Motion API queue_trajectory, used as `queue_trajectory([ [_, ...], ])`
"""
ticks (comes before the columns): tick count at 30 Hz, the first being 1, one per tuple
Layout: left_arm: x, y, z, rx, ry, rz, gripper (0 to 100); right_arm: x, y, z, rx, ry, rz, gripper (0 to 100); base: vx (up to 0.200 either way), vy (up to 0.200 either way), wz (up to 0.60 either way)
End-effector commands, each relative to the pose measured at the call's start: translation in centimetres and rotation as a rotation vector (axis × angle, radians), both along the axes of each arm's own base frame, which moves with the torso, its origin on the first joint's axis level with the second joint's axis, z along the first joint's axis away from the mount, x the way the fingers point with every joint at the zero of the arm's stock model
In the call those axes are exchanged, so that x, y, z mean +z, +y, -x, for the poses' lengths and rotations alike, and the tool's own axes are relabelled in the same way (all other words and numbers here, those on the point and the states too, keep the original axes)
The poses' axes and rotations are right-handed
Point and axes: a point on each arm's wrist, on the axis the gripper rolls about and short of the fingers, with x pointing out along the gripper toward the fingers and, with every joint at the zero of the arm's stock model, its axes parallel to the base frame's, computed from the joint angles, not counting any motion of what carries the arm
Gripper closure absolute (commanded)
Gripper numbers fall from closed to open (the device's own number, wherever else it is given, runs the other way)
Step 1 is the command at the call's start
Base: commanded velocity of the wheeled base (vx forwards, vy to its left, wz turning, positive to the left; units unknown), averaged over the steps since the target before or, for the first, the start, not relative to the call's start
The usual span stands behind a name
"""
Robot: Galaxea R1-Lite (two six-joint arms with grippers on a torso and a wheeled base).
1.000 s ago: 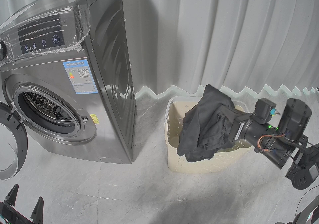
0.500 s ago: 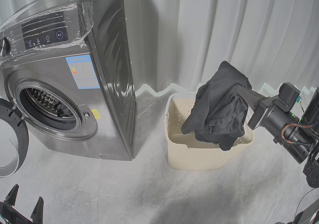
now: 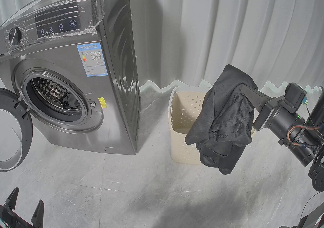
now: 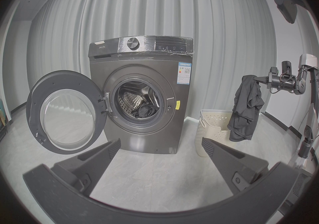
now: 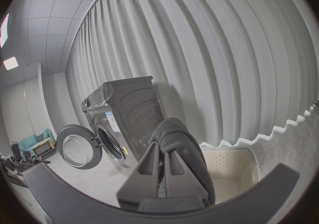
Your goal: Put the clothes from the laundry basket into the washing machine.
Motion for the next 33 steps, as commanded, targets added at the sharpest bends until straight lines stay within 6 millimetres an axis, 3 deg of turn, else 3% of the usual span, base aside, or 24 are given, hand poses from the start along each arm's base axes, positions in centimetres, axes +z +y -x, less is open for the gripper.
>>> queue_trajectory([
  [1,-0.36,0.00,0.03,0.000,-0.002,0.001,0,-0.19,0.08,-0.12,-0.001,0.007,0.004,100,0.000,0.200,0.00],
  [33,-0.40,0.00,0.02,0.000,-0.001,0.001,0,-0.35,0.17,0.06,0.011,0.016,0.000,100,0.000,0.194,0.00],
])
